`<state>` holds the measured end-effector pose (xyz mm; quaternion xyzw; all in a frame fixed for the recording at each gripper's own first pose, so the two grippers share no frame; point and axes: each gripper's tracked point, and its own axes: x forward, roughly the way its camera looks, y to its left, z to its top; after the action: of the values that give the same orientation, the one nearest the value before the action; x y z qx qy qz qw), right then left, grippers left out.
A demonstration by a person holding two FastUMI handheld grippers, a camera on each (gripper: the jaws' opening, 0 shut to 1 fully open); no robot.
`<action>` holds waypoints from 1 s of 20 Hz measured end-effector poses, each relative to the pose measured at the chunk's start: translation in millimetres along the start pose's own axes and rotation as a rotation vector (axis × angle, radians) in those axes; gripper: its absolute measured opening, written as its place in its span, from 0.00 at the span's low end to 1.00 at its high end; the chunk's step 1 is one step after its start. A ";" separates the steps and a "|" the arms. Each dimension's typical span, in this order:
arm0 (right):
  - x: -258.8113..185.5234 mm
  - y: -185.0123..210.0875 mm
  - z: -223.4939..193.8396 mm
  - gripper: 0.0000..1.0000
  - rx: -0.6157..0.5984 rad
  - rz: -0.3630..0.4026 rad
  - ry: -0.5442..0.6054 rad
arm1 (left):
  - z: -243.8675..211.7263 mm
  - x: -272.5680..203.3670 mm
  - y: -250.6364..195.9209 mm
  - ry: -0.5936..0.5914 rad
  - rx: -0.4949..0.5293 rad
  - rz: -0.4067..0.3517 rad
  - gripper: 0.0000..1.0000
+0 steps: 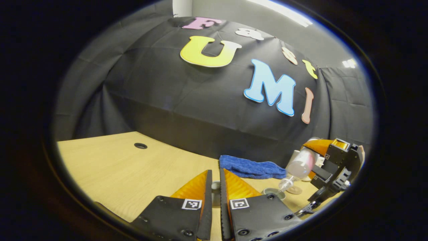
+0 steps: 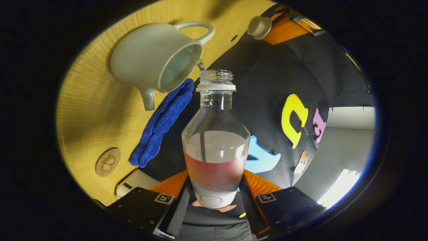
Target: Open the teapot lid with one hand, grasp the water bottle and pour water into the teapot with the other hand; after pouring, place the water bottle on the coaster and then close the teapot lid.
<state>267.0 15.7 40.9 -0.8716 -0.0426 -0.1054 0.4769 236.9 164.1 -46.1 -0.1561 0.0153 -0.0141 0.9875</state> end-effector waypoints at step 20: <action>2.7 -17.0 10.7 0.75 -0.134 -0.031 -0.048 | 0.4 -0.2 7.6 -0.001 -0.039 0.002 0.17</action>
<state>268.3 33.8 49.9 -0.9031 -0.0604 -0.0947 0.4146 236.8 171.4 -48.0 -0.1756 0.0150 -0.0127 0.9843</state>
